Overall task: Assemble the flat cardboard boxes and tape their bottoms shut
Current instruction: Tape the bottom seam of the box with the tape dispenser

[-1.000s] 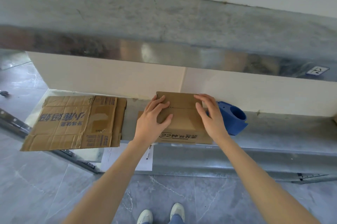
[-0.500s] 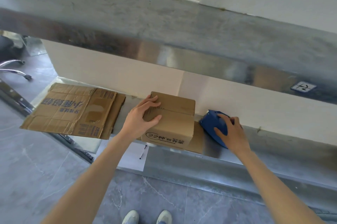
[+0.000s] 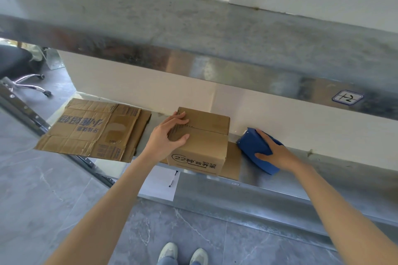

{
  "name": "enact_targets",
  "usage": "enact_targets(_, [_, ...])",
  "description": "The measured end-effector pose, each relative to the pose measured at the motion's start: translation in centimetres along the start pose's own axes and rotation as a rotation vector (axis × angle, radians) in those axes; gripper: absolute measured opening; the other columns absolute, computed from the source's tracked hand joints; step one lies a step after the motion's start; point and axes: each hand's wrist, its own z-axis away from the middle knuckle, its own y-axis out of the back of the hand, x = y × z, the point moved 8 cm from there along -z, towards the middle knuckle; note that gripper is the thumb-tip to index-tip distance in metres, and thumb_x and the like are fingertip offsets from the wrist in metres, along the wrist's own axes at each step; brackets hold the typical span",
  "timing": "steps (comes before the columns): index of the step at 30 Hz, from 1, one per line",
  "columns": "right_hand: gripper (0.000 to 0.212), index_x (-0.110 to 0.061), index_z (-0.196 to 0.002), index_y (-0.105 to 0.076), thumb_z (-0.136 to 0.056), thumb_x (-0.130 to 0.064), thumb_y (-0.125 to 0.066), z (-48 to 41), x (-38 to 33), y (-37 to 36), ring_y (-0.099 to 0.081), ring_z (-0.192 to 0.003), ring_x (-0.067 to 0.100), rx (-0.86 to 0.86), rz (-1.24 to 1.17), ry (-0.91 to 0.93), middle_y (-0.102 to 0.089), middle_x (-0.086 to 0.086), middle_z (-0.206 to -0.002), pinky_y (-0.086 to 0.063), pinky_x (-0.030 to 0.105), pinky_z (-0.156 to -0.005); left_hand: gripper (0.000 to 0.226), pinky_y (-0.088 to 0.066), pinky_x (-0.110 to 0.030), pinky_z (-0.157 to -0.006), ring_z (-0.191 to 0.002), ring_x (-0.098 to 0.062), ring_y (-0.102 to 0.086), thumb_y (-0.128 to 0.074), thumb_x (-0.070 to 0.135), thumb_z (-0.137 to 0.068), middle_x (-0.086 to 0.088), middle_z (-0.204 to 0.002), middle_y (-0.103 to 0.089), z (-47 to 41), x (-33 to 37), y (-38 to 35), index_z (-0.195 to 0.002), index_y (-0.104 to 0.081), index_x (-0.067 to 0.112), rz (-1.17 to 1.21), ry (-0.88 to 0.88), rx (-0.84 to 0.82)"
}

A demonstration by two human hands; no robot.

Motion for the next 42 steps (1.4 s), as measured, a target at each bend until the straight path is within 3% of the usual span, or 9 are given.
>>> enact_targets(4, [0.091, -0.052, -0.151, -0.011, -0.088, -0.028, -0.073, 0.0, -0.3, 0.1, -0.051, -0.123, 0.028, 0.079, -0.039, 0.023, -0.041, -0.01, -0.151, -0.045, 0.036, -0.092, 0.037, -0.034, -0.037, -0.117, -0.141, 0.0, -0.035, -0.072, 0.01, -0.086, 0.015, -0.142, -0.053, -0.2, 0.1, 0.2, -0.12, -0.067, 0.024, 0.025, 0.005, -0.023])
enact_targets(7, [0.091, -0.047, -0.15, -0.019, -0.084, -0.019, -0.076, 0.6, -0.6, 0.3, -0.055, -0.106, 0.028, 0.205, -0.105, 0.003, -0.052, 0.001, -0.139, -0.049, 0.041, -0.087, 0.037, -0.037, -0.029, -0.113, -0.136, 0.002, -0.039, -0.069, 0.005, -0.087, 0.016, -0.143, -0.049, -0.1, 0.2, 0.3, -0.119, -0.067, 0.023, 0.014, -0.001, -0.03])
enact_targets(9, [0.088, -0.045, -0.148, -0.023, -0.084, -0.017, -0.076, 1.5, -1.2, 0.6, -0.056, -0.108, 0.03, 0.275, -0.165, 0.024, -0.053, 0.004, -0.138, -0.051, 0.044, -0.086, 0.037, -0.036, -0.024, -0.112, -0.135, 0.005, -0.038, -0.067, 0.002, -0.088, 0.014, -0.145, -0.042, 0.0, 0.3, 0.3, -0.119, -0.067, 0.022, 0.005, -0.024, -0.031])
enact_targets(15, [0.079, -0.049, -0.148, -0.019, -0.091, -0.025, -0.069, 5.7, -4.9, 2.4, -0.061, -0.095, 0.028, 0.428, -0.146, 0.111, -0.054, 0.001, -0.132, -0.055, 0.048, -0.079, 0.039, -0.034, -0.043, -0.117, -0.136, 0.008, -0.033, -0.066, 0.003, -0.091, 0.013, -0.137, -0.047, -0.3, -0.3, 0.3, -0.124, -0.064, 0.023, 0.008, -0.058, -0.068])
enact_targets(21, [0.072, -0.059, -0.142, -0.009, -0.095, -0.041, -0.06, 9.6, -9.7, 5.2, -0.06, -0.085, 0.028, 0.501, 0.014, 0.162, -0.065, 0.004, -0.108, -0.055, 0.044, -0.072, 0.042, -0.038, -0.042, -0.114, -0.141, 0.003, -0.033, -0.072, 0.013, -0.089, 0.017, -0.143, -0.051, -0.2, -1.3, 0.4, -0.126, -0.058, 0.027, 0.184, -0.016, -0.061])
enact_targets(27, [0.076, -0.064, -0.141, -0.006, -0.093, -0.042, -0.061, 10.0, -17.0, 5.3, -0.057, -0.068, 0.013, 0.445, 0.106, 0.332, -0.066, 0.005, -0.096, -0.049, 0.031, -0.062, 0.034, -0.041, -0.034, -0.107, -0.139, 0.0, -0.039, -0.076, 0.009, -0.085, 0.022, -0.133, -0.058, -0.5, -1.6, 0.5, -0.115, -0.066, 0.021, 0.315, 0.0, -0.046])
enact_targets(30, [0.074, -0.063, -0.142, -0.006, -0.094, -0.044, -0.059, 9.4, -20.4, 4.1, -0.059, -0.069, 0.015, 0.386, 0.158, 0.406, -0.066, 0.0, -0.092, -0.051, 0.031, -0.063, 0.032, -0.041, -0.029, -0.104, -0.137, 0.001, -0.041, -0.076, 0.011, -0.085, 0.025, -0.132, -0.058, -0.6, -1.8, 0.3, -0.114, -0.066, 0.022, 0.321, 0.002, -0.06])
enact_targets(37, [0.071, -0.06, -0.145, -0.004, -0.099, -0.041, -0.054, 7.5, -22.8, 1.4, -0.053, -0.056, 0.013, 0.288, 0.298, 0.422, -0.05, -0.006, -0.062, -0.051, 0.033, -0.062, 0.035, -0.04, -0.026, -0.106, -0.135, 0.001, -0.041, -0.073, 0.015, -0.088, 0.014, -0.147, -0.047, -0.9, -1.9, 0.4, -0.121, -0.063, 0.021, 0.344, -0.01, -0.172])
enact_targets(42, [0.066, -0.06, -0.148, -0.009, -0.1, -0.04, -0.051, 7.5, -23.0, 1.8, -0.042, -0.047, 0.014, 0.258, 0.32, 0.438, -0.036, -0.004, -0.051, -0.046, 0.033, -0.056, 0.052, -0.039, -0.022, -0.102, -0.133, 0.005, -0.043, -0.072, 0.011, -0.089, 0.025, -0.135, -0.055, -0.7, -2.2, 0.3, -0.134, -0.053, 0.028, 0.392, 0.028, -0.182])
